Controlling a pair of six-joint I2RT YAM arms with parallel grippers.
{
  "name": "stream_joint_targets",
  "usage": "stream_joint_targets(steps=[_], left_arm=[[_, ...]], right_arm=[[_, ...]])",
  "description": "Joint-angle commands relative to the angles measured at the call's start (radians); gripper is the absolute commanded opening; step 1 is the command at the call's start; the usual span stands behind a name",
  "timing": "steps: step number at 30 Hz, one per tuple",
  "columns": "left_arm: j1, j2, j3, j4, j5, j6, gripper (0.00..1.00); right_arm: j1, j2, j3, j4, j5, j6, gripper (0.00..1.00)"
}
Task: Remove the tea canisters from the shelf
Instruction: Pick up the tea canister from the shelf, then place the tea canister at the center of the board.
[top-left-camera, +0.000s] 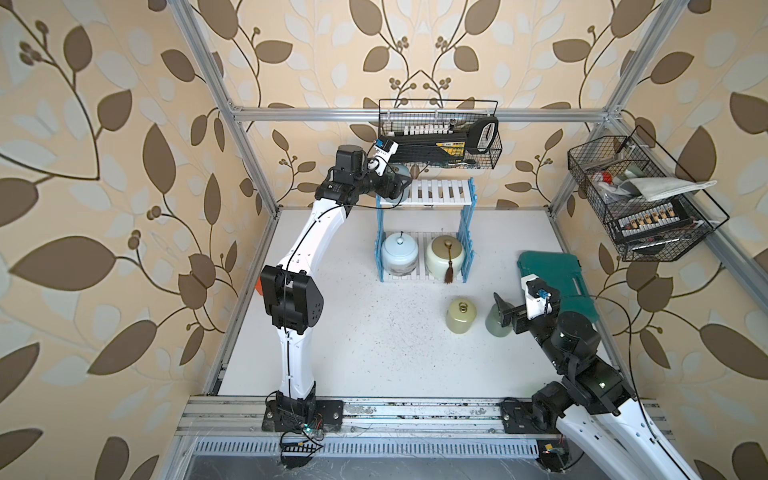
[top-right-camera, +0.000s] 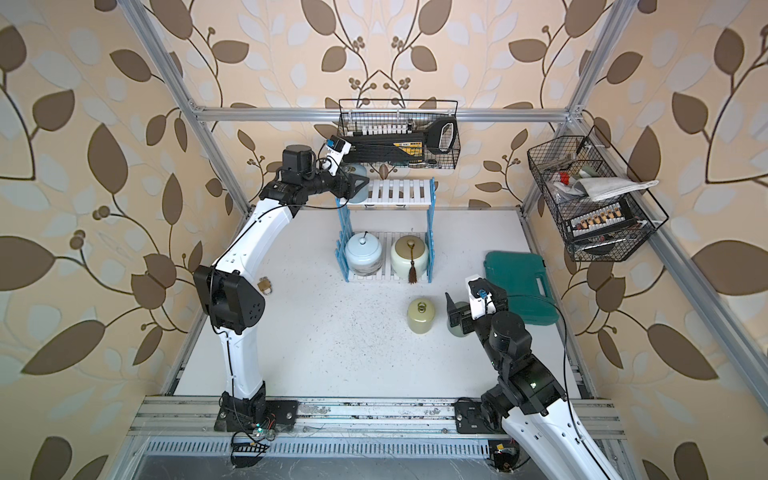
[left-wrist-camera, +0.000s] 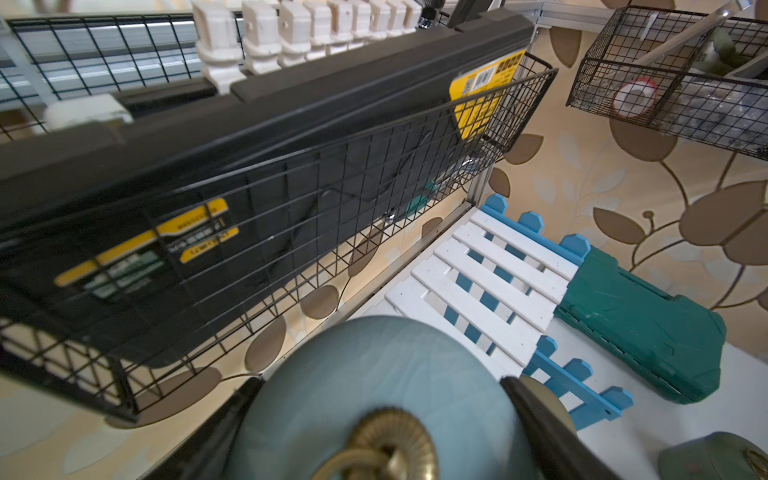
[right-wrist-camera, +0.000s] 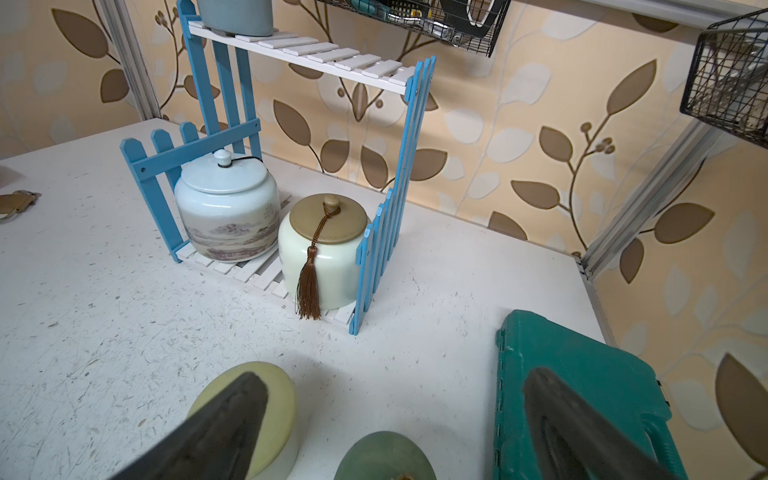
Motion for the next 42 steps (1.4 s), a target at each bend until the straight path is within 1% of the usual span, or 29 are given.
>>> stream_joint_targets(steps=[1, 5, 10, 13, 17, 20, 21, 23, 27, 30, 32, 35, 38, 42], left_arm=[[-0.009, -0.099, 0.058, 0.021, 0.066, 0.003, 0.46], [-0.009, -0.131, 0.074, 0.005, 0.064, -0.019, 0.45], [-0.01, -0.184, 0.069, -0.029, 0.096, -0.044, 0.42], [-0.011, -0.228, 0.028, -0.012, 0.096, -0.045, 0.42], [-0.011, -0.29, -0.021, -0.019, 0.111, -0.022, 0.41], [-0.021, -0.357, -0.092, -0.003, 0.118, 0.01, 0.41], [-0.024, -0.378, -0.14, 0.003, 0.119, 0.011, 0.4], [-0.03, -0.416, -0.185, 0.001, 0.135, 0.015, 0.41], [-0.058, -0.507, -0.32, 0.047, 0.157, 0.04, 0.42], [-0.07, -0.548, -0.382, 0.049, 0.169, 0.019, 0.39], [-0.078, -0.573, -0.427, 0.037, 0.183, 0.034, 0.37], [-0.088, -0.63, -0.525, 0.071, 0.195, 0.04, 0.36], [-0.104, -0.652, -0.59, 0.074, 0.231, 0.073, 0.35], [-0.126, -0.656, -0.676, 0.107, 0.246, 0.117, 0.35]], right_arm=[[-0.004, -0.013, -0.012, 0.011, 0.007, -0.009, 0.99], [-0.004, -0.017, -0.015, 0.023, -0.002, -0.011, 0.99], [-0.004, -0.02, -0.016, 0.019, 0.002, -0.009, 0.99], [-0.004, -0.012, -0.017, 0.02, -0.021, -0.008, 0.99], [-0.004, -0.016, -0.015, 0.018, 0.002, -0.011, 0.99], [-0.004, -0.028, -0.015, 0.023, -0.003, -0.012, 0.99], [-0.004, -0.029, -0.016, 0.021, 0.004, -0.014, 0.99], [-0.004, -0.032, -0.017, 0.019, 0.014, -0.015, 0.99], [-0.004, -0.032, -0.017, 0.029, -0.009, -0.015, 0.99], [-0.004, -0.037, -0.02, 0.023, 0.005, -0.016, 0.99], [-0.004, -0.044, -0.021, 0.033, 0.001, -0.018, 0.99], [-0.004, -0.044, -0.021, 0.032, -0.004, -0.018, 0.99], [-0.004, -0.046, -0.024, 0.033, 0.01, -0.023, 0.99], [-0.004, -0.037, -0.023, 0.036, -0.007, -0.023, 0.99]])
